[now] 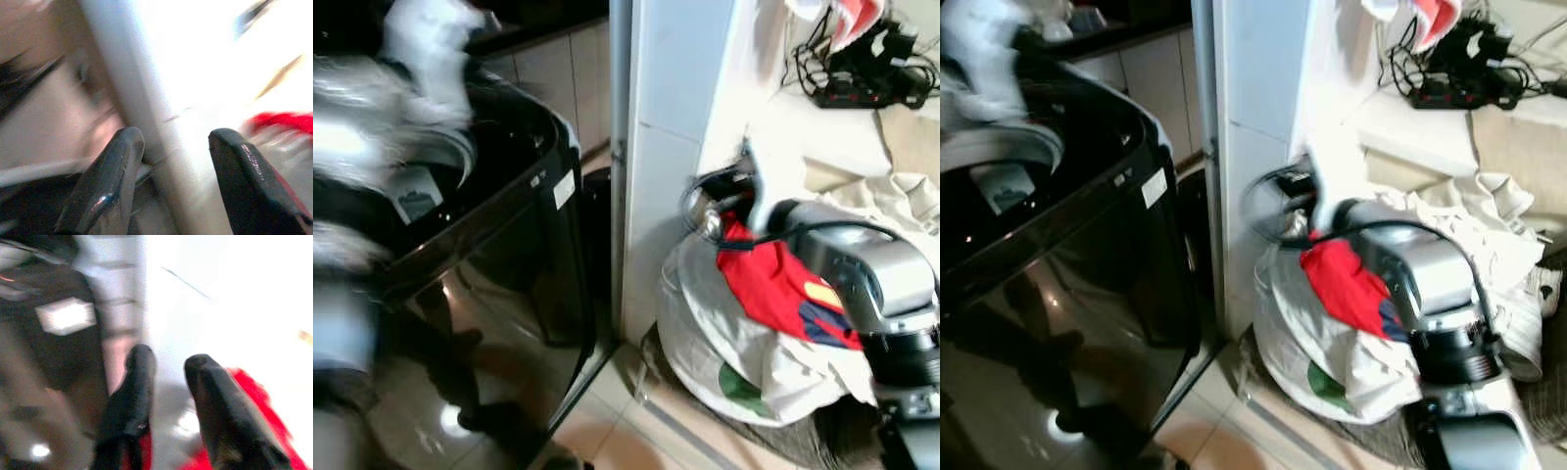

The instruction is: Clothes washing

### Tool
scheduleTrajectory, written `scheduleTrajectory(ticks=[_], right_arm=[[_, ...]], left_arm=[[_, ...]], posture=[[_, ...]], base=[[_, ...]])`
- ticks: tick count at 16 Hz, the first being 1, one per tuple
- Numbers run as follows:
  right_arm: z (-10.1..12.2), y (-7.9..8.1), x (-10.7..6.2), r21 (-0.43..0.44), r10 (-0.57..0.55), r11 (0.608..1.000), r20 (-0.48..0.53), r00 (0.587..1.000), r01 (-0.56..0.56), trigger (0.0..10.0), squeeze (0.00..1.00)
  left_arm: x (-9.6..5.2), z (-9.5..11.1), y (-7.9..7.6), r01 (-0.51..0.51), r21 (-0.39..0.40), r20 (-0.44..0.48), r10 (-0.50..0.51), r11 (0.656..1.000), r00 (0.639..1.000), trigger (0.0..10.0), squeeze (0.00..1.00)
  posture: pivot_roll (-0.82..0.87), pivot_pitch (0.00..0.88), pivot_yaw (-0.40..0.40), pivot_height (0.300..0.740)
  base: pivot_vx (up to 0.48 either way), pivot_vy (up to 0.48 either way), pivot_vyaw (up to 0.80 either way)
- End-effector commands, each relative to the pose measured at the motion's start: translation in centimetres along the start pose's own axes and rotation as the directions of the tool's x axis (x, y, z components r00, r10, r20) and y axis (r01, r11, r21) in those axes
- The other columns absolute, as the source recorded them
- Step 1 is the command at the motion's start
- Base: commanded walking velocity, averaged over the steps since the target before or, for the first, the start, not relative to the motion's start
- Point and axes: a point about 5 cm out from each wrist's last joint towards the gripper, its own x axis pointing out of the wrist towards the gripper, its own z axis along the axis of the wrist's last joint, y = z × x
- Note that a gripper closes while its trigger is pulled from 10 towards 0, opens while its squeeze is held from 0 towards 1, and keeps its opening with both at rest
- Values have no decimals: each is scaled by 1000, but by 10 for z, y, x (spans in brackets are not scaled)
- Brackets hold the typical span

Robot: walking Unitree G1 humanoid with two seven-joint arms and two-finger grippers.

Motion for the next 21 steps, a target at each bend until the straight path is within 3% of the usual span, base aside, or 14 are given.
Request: scheduleTrajectory(ticks=[1,3,4,6,8,10,13,18,19,21], right_arm=[[-5,-15,-1,2,-77,997,-9,997,77,10000,1000],[-21,-41,-1,29,-201,979,-36,979,202,10000,1000],[-32,-60,-1,47,-312,948,-42,949,314,10000,1000],[-40,-76,-2,61,-397,915,-56,916,400,10000,1000],[-54,-85,0,90,-402,907,-103,910,411,10000,1000],[-61,-86,3,107,-392,909,-116,913,403,10000,1000],[-72,-102,5,81,-460,878,-132,878,472,10000,1000],[-76,-101,11,135,-387,904,-139,911,405,10000,1000],[-87,-106,7,47,-445,885,-202,872,463,10000,0],[-95,-108,3,2,-476,871,-239,846,491,10000,0]], left_arm=[[1,4,-8,-8,-3,61,9,1000,998,10000,0],[20,-17,-45,21,-10,138,-19,1000,990,10000,0],[25,-27,-70,48,-53,172,-38,997,984,10000,0],[28,-36,-85,43,-83,166,-29,996,986,10000,0],[27,-54,-105,34,-61,101,-28,998,995,10000,0],[22,-64,-112,29,-56,76,-24,998,997,10000,0],[16,-66,-123,53,-94,89,-45,994,995,10000,0],[4,-63,-131,119,-70,62,-114,990,992,10000,0],[-3,-64,-137,183,-70,33,-181,981,983,10000,0],[-8,-63,-141,219,-74,19,-218,973,976,10000,0]], posture=[[-19,0,25,740],[-23,0,21,740],[-28,0,24,740],[-31,0,24,740],[-29,0,25,740],[-30,0,28,740],[-19,0,35,740],[35,0,38,740],[55,0,41,740],[80,0,46,740]], base=[[0,0,0],[0,0,0],[0,0,0],[0,0,0],[0,0,0],[0,0,0],[0,0,0],[0,0,0],[0,0,0],[0,0,0]])
